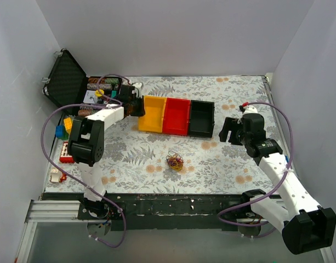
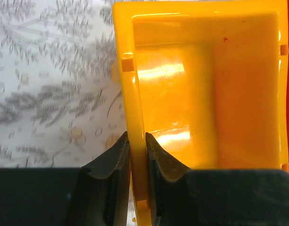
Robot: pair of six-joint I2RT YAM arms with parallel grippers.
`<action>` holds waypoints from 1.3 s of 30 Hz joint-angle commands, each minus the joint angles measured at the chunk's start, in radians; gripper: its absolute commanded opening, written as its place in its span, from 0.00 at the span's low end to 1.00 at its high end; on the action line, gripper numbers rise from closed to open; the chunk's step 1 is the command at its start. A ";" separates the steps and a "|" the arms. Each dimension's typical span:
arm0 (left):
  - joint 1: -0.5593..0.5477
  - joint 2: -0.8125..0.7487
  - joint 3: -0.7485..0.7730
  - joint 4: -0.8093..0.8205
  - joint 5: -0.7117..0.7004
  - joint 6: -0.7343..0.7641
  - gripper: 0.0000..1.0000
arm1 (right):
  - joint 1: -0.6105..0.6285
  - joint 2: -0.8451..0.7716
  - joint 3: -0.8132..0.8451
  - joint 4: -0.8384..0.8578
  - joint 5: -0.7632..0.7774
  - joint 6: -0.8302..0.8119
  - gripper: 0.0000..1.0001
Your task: Untangle the cables
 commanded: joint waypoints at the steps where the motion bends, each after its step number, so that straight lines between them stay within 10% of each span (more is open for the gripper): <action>1: -0.005 -0.158 -0.153 0.024 -0.037 0.071 0.15 | 0.000 0.004 -0.044 0.056 -0.047 0.026 0.83; 18: -0.036 -0.525 -0.524 -0.025 -0.048 -0.020 0.25 | 0.174 0.113 -0.080 0.154 -0.098 0.100 0.78; 24: -0.038 -0.554 -0.459 -0.066 -0.054 0.012 0.98 | 0.407 0.068 -0.104 0.174 0.049 0.178 0.77; 39: -0.036 -0.752 -0.377 -0.363 0.420 0.269 0.98 | 0.731 0.275 -0.166 0.478 0.106 0.269 0.72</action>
